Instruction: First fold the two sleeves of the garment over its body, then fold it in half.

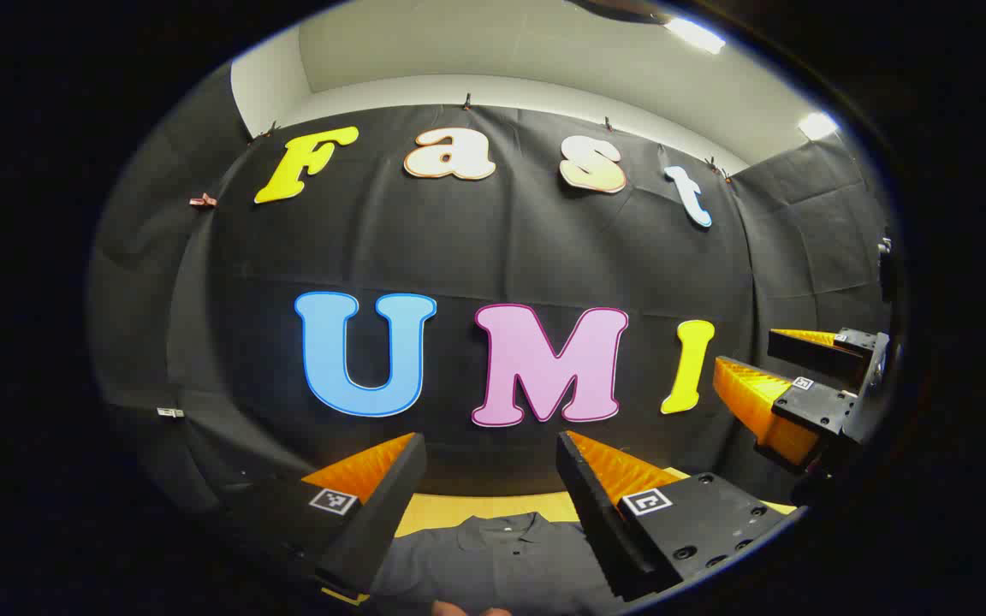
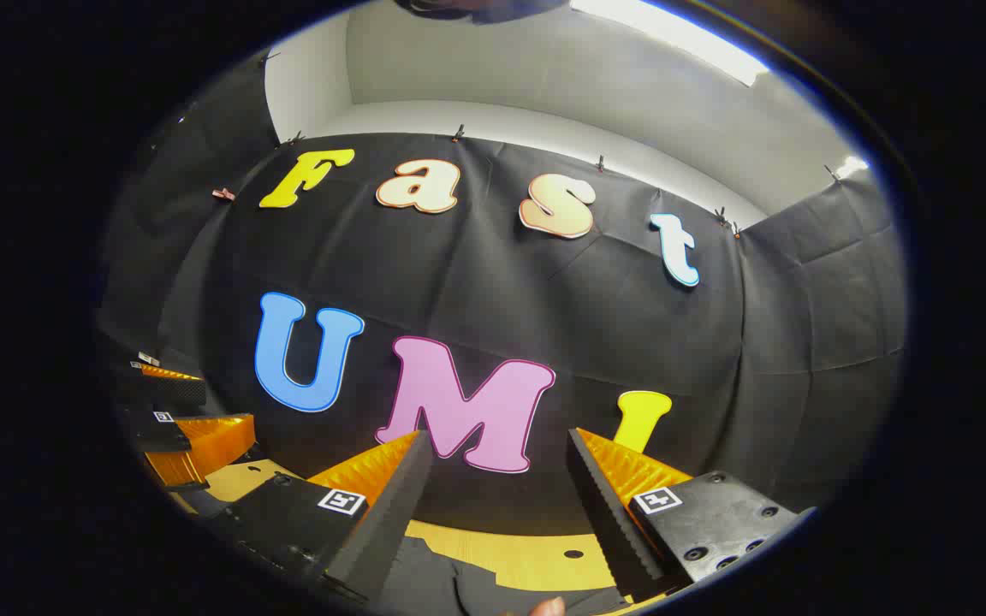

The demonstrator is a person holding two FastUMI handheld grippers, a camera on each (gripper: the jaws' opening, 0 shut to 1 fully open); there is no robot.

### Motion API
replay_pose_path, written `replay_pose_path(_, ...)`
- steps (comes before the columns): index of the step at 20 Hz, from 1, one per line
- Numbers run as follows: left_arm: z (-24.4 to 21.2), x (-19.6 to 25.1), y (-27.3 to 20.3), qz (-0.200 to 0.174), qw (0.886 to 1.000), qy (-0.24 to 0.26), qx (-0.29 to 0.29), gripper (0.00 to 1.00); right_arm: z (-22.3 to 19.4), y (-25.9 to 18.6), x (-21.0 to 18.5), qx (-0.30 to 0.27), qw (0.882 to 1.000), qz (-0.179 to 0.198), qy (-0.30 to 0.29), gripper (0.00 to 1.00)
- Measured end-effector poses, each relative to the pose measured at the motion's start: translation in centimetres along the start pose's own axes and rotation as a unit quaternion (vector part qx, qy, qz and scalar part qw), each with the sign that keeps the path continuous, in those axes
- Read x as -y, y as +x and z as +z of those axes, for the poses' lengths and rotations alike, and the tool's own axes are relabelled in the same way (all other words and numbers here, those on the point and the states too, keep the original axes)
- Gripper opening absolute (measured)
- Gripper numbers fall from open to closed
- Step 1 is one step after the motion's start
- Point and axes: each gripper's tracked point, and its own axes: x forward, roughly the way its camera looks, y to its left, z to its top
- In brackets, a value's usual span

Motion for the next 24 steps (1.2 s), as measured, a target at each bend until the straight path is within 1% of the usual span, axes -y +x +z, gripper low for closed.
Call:
replay_pose_path(6,-0.2,0.7,0.1,0.003,1.000,0.002,0.002,0.96,-0.1,-0.1,0.6,-0.001,1.000,0.004,-0.004,0.98)
replay_pose_path(10,-0.3,1.4,0.0,0.000,1.000,0.004,-0.001,0.96,0.4,-0.2,1.3,0.004,1.000,0.006,0.004,0.97)
replay_pose_path(15,-0.5,2.2,0.2,-0.002,1.000,0.009,-0.004,0.96,0.1,0.0,2.3,0.001,1.000,0.004,0.010,0.97)
replay_pose_path(19,-0.6,2.8,0.5,-0.001,1.000,0.009,-0.007,0.96,-1.3,0.4,3.9,-0.019,1.000,0.000,0.013,0.97)
replay_pose_path(24,-1.0,4.2,0.5,-0.004,1.000,0.015,-0.016,0.96,-4.8,0.9,8.7,-0.065,0.998,-0.024,0.009,0.98)
